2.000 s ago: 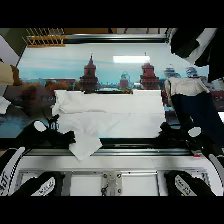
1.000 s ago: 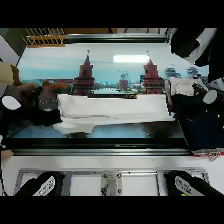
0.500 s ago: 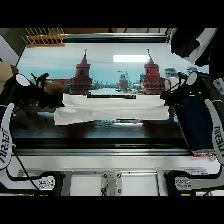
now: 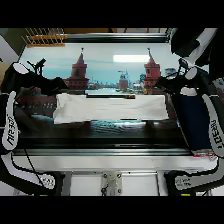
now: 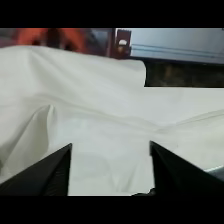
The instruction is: Fold the clothes and pants, and hang the long-sleeved shirts on hangers.
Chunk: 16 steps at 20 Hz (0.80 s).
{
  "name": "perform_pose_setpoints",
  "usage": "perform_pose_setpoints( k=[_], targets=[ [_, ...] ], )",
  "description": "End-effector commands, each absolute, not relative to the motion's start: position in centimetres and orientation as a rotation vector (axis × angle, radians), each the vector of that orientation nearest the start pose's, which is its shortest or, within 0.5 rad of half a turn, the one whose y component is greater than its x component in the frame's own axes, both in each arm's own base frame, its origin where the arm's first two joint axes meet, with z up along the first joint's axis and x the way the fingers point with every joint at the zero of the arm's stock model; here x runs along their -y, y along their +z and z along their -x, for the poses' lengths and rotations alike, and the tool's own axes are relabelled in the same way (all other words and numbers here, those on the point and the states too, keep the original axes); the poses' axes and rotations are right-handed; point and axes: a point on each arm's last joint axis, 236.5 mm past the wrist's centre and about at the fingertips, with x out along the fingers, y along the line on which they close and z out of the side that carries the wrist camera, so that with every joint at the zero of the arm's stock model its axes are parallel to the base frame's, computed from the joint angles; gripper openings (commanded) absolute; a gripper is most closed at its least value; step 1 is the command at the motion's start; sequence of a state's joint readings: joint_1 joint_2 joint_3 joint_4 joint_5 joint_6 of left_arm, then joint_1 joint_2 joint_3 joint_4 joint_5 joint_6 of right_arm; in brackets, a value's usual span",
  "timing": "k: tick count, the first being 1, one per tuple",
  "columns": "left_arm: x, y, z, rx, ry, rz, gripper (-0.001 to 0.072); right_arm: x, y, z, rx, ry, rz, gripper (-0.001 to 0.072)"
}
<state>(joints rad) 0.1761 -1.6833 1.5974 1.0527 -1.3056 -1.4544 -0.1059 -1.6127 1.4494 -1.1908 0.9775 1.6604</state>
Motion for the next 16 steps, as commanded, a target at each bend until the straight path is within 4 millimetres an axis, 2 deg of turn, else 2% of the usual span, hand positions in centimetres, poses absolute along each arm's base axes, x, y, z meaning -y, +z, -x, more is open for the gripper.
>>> perform_pose_setpoints(
  k=[1,2,6,8,12,16],
  targets=[
    [3.2,3.0,-47.4,-1.242,-0.262,0.491,0.0143,0.2,0.2,-49.0,-1.143,0.092,-0.460,0.0635],
    [3.7,2.7,-46.7,-1.244,-0.261,0.495,0.0008,1.4,-0.9,-47.4,-1.200,0.095,-0.461,0.0635],
    [7.0,0.8,-43.2,-1.296,-0.288,0.490,0.0006,5.1,-5.7,-42.0,-1.352,0.057,-0.534,0.0635],
    [9.0,-0.3,-41.7,-1.324,-0.310,0.473,0.0007,5.0,-7.7,-40.5,-1.389,0.094,-0.572,0.0635],
    [13.0,-2.4,-39.5,-1.387,-0.372,0.420,0.0007,3.5,-10.5,-40.2,-1.435,0.147,-0.640,0.0635],
    [16.2,-2.9,-39.0,-1.389,-0.426,0.369,0.0007,1.6,-11.6,-41.4,-1.417,0.174,-0.746,0.0634]
  ],
)
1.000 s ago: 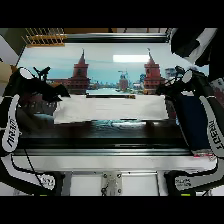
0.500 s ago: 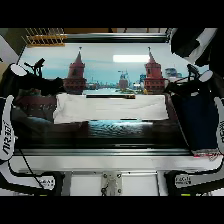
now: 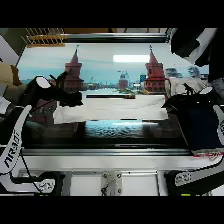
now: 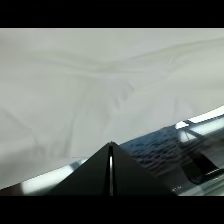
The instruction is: Fold the clothes and pants, and hang the long-sleeved shirts on hangers.
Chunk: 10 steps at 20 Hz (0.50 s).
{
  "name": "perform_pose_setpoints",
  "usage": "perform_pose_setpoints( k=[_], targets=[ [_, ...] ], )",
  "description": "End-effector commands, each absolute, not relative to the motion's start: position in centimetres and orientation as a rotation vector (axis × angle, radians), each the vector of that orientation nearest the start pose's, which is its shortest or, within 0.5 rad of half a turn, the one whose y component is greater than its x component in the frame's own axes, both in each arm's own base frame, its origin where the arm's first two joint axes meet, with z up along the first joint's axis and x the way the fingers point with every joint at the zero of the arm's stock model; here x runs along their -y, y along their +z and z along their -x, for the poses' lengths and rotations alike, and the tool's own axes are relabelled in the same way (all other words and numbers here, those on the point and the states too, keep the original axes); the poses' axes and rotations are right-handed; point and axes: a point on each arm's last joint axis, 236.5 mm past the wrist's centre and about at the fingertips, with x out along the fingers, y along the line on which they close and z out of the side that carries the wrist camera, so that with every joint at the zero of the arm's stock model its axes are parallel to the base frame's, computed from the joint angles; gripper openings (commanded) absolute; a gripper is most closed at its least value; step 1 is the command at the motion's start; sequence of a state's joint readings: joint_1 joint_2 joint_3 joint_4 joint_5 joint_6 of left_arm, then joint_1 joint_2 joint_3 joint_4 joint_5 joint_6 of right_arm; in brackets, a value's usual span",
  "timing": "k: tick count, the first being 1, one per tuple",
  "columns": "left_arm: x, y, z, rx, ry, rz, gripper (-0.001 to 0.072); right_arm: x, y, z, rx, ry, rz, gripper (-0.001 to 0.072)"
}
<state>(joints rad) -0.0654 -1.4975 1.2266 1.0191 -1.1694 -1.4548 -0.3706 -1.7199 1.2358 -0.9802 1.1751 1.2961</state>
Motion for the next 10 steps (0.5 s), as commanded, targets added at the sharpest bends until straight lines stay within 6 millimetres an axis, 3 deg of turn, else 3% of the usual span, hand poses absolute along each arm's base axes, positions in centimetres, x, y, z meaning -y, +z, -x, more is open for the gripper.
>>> perform_pose_setpoints(
  k=[1,2,5,7,8,9,10],
  targets=[
    [16.7,-2.8,-39.2,-1.374,-0.432,0.361,0.0006,0.6,-11.5,-41.8,-1.408,0.203,-0.767,0.0633],
    [17.2,-2.8,-39.5,-1.356,-0.436,0.355,0.0006,-0.6,-11.5,-42.2,-1.401,0.231,-0.791,0.0631],
    [18.7,-2.6,-40.1,-1.313,-0.439,0.349,0.0006,-3.0,-11.7,-43.1,-1.387,0.268,-0.801,0.0439],
    [19.6,-2.5,-40.1,-1.303,-0.453,0.337,0.0006,-3.7,-11.8,-43.6,-1.376,0.269,-0.778,0.0434],
    [20.0,-2.5,-40.0,-1.300,-0.460,0.331,0.0006,-3.8,-11.9,-43.7,-1.372,0.269,-0.771,0.0251],
    [20.1,-2.5,-40.0,-1.297,-0.462,0.329,0.0006,-3.8,-11.9,-43.8,-1.369,0.266,-0.770,0.0021],
    [20.5,-2.4,-40.0,-1.292,-0.467,0.324,0.0007,-3.7,-11.8,-43.8,-1.366,0.263,-0.769,0.0013]
  ],
)
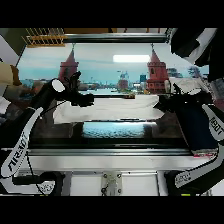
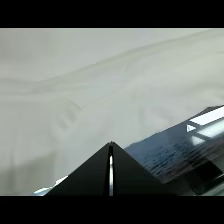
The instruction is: Fold the clothes and pants, and hang the long-sleeved shirts on hangers.
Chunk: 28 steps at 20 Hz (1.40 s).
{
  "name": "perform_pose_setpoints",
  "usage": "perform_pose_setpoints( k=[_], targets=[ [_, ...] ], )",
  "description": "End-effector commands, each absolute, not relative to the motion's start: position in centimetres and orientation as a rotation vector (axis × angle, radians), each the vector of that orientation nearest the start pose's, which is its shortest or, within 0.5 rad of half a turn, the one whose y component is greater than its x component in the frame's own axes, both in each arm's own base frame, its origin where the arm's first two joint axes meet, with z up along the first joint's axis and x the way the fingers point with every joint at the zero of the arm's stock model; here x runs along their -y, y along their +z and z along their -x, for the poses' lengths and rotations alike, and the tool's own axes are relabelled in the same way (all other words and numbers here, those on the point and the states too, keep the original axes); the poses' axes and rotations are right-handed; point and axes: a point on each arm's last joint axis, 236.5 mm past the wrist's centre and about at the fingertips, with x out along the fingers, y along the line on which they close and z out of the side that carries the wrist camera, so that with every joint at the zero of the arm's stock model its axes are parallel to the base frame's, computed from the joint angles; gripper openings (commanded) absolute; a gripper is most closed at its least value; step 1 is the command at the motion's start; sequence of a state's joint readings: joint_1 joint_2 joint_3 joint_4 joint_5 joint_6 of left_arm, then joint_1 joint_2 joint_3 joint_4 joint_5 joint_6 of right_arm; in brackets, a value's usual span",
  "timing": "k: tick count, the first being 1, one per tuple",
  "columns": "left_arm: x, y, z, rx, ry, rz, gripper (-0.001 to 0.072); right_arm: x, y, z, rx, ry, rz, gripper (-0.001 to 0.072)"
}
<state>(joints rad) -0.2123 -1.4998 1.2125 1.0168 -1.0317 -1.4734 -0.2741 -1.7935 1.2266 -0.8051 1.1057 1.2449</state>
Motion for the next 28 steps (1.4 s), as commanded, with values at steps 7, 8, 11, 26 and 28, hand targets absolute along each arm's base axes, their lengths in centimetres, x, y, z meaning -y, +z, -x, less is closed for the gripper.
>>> perform_pose_setpoints(
  k=[7,8,11,26,28],
  targets=[
    [22.0,-2.0,-42.1,-1.235,-0.463,0.337,0.0006,3.1,-6.0,-42.8,-1.400,0.117,-0.445,0.0011],
    [23.0,-2.3,-42.3,-1.253,-0.484,0.324,0.0006,3.6,-4.2,-43.1,-1.396,0.115,-0.395,0.0011],
    [26.8,-3.5,-43.6,-1.272,-0.548,0.281,0.0006,2.7,1.8,-44.2,-1.367,0.162,-0.330,0.0011],
    [40.2,-10.7,-43.6,-1.401,-0.738,0.159,0.0006,-13.4,16.3,-45.0,-1.157,0.452,-0.078,0.0011],
    [40.1,-10.7,-43.7,-1.399,-0.735,0.156,0.0006,-14.7,16.4,-44.6,-1.156,0.477,-0.061,0.0011]
  ],
)
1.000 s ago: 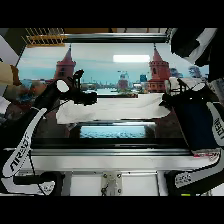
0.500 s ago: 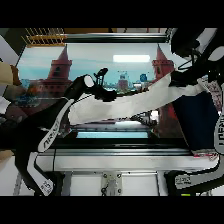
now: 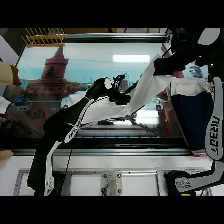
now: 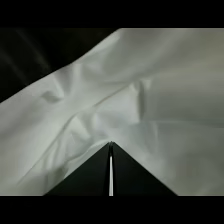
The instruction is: Fold the clothes and pants, and hang the long-sleeved shirts on hangers.
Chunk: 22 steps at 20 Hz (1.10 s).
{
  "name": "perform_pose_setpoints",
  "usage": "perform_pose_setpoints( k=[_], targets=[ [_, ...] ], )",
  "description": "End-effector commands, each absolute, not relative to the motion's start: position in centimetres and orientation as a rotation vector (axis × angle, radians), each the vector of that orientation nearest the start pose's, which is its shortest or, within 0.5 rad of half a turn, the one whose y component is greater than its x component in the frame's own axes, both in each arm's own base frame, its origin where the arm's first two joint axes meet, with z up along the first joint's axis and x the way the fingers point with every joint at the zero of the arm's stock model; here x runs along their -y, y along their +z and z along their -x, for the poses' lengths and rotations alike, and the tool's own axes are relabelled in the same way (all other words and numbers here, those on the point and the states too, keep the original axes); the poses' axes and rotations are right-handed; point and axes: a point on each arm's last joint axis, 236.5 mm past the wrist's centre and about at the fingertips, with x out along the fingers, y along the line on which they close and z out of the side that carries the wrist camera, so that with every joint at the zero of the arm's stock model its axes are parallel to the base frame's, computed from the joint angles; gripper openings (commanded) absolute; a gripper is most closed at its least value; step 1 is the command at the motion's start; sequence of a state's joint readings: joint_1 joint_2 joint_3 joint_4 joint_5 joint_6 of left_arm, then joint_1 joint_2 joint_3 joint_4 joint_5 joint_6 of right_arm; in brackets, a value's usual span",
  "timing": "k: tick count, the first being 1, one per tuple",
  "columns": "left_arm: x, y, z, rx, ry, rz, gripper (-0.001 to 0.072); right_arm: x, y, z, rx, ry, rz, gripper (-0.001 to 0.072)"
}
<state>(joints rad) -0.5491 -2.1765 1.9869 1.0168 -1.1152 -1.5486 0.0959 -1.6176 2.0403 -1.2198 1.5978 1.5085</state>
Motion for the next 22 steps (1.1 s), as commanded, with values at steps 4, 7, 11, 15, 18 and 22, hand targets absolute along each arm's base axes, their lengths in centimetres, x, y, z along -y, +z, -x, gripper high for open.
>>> perform_pose_setpoints(
  k=[4,7,11,15,18,22],
  targets=[
    [39.8,-10.8,-44.1,-1.395,-0.727,0.161,0.0006,-16.7,17.2,-44.2,-1.125,0.517,-0.044,0.0011],
    [39.7,-10.7,-44.1,-1.395,-0.726,0.162,0.0006,-18.3,17.8,-43.7,-1.109,0.555,-0.050,0.0011],
    [38.3,-8.9,-45.3,-1.375,-0.712,0.184,0.0006,-20.2,18.0,-43.4,-1.094,0.592,-0.039,0.0011],
    [33.9,-5.2,-47.8,-1.338,-0.665,0.222,0.0006,-22.9,18.7,-42.9,-1.059,0.654,-0.045,0.0011],
    [29.5,-1.5,-50.3,-1.277,-0.615,0.271,0.0006,-25.5,19.0,-42.6,-1.030,0.704,-0.047,0.0011],
    [23.0,4.3,-52.8,-1.174,-0.542,0.328,0.0006,-29.8,17.6,-41.8,-1.041,0.784,-0.040,0.0011]
  ],
)
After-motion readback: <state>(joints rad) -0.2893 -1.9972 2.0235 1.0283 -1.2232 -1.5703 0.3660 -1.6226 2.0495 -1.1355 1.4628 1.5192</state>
